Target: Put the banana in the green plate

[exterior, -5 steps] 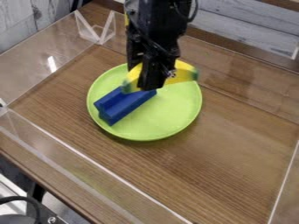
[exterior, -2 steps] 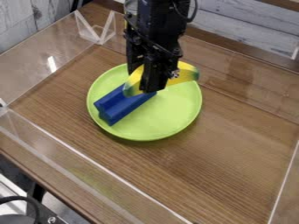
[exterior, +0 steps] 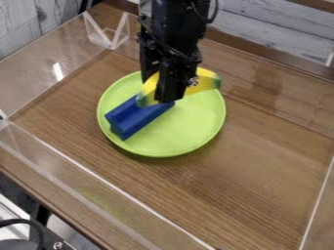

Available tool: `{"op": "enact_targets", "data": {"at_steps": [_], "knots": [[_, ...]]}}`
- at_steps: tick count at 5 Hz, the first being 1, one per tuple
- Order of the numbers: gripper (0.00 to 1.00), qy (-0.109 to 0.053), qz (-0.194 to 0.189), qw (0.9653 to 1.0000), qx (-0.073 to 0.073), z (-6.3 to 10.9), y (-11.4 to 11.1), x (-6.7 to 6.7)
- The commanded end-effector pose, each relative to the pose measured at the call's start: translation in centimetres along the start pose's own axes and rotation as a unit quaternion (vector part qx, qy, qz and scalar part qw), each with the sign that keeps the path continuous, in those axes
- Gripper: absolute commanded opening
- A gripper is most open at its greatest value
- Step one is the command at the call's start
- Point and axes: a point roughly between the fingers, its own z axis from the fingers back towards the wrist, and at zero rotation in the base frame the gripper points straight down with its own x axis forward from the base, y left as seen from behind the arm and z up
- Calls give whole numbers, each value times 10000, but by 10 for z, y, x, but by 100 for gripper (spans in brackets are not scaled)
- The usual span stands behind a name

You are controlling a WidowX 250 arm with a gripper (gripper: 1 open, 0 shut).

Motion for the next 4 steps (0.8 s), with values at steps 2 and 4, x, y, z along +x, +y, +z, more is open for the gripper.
{"op": "enact_targets", "data": {"at_steps": [2,4], "knots": [[0,-243,41,9997,43,10,4,-1],[0,-284,51,9996,9,11,5,-1]]}}
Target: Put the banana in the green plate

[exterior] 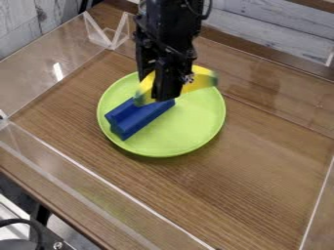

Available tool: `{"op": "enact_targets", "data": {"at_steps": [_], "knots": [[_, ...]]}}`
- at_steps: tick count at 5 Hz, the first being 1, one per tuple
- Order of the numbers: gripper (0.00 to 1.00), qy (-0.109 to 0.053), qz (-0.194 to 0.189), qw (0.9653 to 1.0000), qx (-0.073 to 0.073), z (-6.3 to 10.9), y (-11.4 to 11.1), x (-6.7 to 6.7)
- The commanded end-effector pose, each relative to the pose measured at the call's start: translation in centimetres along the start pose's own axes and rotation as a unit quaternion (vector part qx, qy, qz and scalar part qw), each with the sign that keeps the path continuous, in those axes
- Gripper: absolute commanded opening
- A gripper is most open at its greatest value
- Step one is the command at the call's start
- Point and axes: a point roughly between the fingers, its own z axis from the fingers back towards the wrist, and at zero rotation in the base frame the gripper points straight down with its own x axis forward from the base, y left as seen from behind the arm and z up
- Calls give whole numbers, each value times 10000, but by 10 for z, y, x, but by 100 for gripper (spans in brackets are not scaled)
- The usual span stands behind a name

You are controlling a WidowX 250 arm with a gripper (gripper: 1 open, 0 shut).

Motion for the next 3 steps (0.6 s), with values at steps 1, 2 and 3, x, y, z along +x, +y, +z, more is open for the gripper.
{"op": "enact_targets", "data": {"at_steps": [1,2,3], "knots": [[0,-222,57,9997,77,11,3,-1],[0,-245,66,9997,64,11,3,-2],[0,-272,82,9996,52,13,4,-2]]}}
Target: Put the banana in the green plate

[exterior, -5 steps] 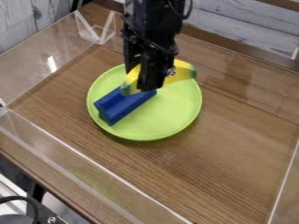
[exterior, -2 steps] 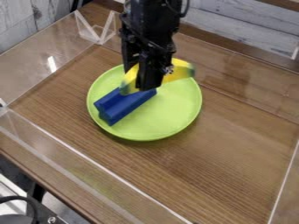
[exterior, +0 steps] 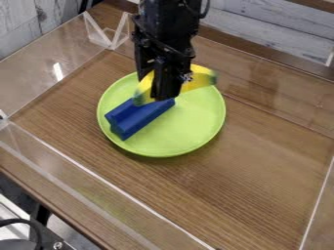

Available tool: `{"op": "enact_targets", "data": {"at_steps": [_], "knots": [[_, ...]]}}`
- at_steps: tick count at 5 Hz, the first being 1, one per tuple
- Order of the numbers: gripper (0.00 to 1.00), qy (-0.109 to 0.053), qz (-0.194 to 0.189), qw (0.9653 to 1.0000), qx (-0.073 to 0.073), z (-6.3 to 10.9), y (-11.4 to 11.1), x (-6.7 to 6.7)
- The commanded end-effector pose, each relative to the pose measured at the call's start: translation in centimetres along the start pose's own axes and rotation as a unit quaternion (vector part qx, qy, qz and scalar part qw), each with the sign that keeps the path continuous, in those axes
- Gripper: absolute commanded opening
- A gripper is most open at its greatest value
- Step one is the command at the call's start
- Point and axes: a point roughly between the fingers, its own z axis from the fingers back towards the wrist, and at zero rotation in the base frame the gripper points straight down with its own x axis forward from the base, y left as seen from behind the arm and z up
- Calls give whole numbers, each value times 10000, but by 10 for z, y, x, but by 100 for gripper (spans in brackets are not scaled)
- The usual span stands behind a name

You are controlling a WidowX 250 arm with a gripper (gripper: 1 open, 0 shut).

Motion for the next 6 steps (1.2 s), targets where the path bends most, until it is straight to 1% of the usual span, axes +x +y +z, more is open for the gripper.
{"op": "enact_targets", "data": {"at_steps": [1,6], "knots": [[0,-265,41,9996,99,14,2,0],[0,-426,134,9990,53,26,3,0]]}}
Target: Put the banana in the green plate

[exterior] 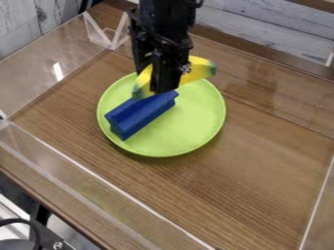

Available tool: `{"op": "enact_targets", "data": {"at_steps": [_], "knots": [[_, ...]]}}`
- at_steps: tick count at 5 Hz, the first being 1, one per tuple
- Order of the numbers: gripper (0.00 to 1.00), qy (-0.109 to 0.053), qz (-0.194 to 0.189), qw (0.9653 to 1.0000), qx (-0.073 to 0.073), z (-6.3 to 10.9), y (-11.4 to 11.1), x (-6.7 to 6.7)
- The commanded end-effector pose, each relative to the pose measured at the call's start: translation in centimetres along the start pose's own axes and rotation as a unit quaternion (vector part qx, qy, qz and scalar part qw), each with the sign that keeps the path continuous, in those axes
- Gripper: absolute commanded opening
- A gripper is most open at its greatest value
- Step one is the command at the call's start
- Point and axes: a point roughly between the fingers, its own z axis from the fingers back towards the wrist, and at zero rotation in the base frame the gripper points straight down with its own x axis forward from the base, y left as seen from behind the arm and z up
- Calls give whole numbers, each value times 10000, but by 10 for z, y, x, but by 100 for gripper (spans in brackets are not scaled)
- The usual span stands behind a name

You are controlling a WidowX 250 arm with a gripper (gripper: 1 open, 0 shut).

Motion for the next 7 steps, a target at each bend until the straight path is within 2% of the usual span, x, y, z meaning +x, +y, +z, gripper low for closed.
{"op": "enact_targets", "data": {"at_steps": [1,5,7], "knots": [[0,-378,61,9991,161,20,3,4],[0,-557,244,9979,243,20,9,13],[0,-522,289,9979,261,13,10,22]]}}
